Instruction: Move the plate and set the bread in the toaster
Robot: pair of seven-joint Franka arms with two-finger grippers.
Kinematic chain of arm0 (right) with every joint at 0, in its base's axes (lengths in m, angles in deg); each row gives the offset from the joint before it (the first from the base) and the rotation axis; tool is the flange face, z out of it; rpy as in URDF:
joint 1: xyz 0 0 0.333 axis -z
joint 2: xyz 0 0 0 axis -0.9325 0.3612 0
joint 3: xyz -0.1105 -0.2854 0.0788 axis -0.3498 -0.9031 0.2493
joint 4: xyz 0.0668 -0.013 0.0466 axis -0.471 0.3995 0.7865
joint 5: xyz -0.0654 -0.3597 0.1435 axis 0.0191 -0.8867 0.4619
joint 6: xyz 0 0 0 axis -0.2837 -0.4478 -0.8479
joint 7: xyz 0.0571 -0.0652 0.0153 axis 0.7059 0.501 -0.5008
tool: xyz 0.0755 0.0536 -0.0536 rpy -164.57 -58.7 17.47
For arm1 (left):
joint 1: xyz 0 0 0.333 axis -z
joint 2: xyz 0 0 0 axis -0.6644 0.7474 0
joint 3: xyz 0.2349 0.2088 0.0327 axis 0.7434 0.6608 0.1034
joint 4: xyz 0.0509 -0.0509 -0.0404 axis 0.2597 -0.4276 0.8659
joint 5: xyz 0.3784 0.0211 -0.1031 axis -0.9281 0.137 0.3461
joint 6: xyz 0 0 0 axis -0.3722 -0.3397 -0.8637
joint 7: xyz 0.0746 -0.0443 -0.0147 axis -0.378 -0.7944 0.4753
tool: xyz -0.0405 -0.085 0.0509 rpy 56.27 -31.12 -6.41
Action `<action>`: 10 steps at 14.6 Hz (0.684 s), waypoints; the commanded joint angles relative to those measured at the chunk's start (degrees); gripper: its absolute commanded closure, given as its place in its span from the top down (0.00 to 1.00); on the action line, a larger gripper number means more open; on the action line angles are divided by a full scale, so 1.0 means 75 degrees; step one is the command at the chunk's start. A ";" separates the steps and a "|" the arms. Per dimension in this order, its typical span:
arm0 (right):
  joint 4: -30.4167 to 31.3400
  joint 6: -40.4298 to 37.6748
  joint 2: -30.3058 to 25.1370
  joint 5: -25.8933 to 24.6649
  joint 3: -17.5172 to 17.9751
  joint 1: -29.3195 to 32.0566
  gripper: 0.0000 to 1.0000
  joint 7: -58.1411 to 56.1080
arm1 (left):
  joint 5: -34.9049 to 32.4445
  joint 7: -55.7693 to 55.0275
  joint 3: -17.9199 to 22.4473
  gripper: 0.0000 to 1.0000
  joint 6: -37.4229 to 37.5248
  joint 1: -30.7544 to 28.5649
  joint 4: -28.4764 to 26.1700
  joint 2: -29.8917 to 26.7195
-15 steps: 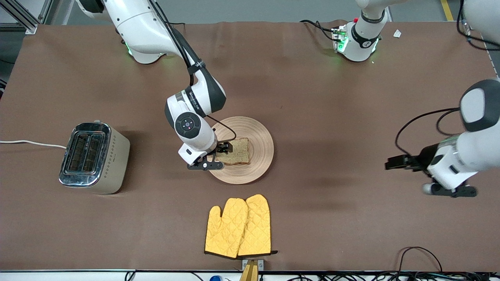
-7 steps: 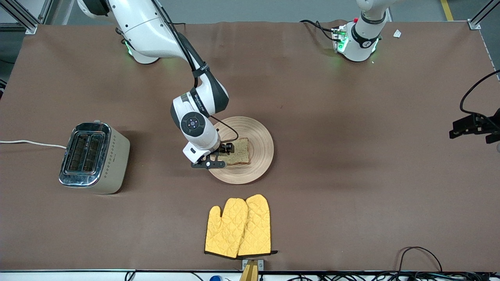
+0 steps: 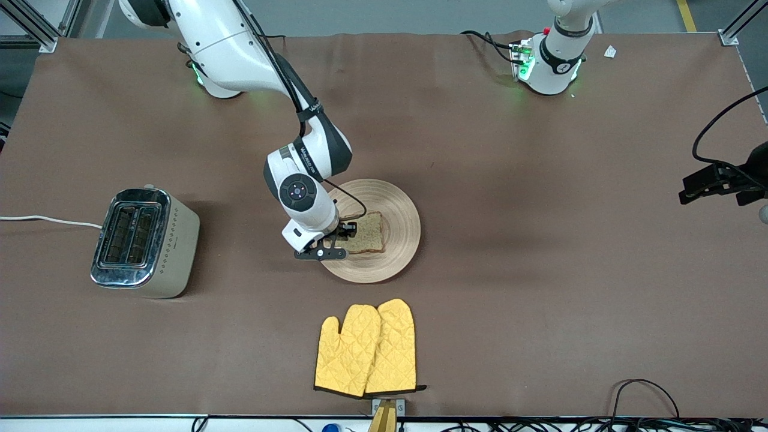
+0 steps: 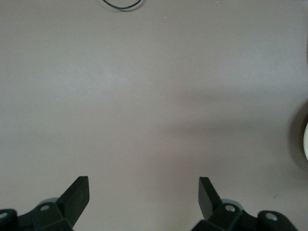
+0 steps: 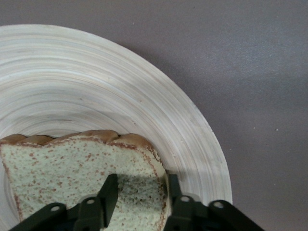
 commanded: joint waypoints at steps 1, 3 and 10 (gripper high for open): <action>0.0145 0.0118 -0.0060 0.0096 -0.0047 -0.0082 0.26 0.0116 | -0.0126 -0.0071 0.0132 1.00 0.0146 0.0413 -0.0196 -0.0240; 0.0134 0.0083 -0.0072 0.0096 -0.0047 -0.0082 0.09 0.0105 | -0.0091 0.0081 0.1020 1.00 0.0158 0.1092 -0.0220 -0.0322; 0.0052 -0.0395 -0.0259 -0.0010 -0.0152 -0.0129 0.00 0.0070 | 0.0352 -0.0058 0.2511 1.00 0.0147 0.2536 -0.1108 -0.1304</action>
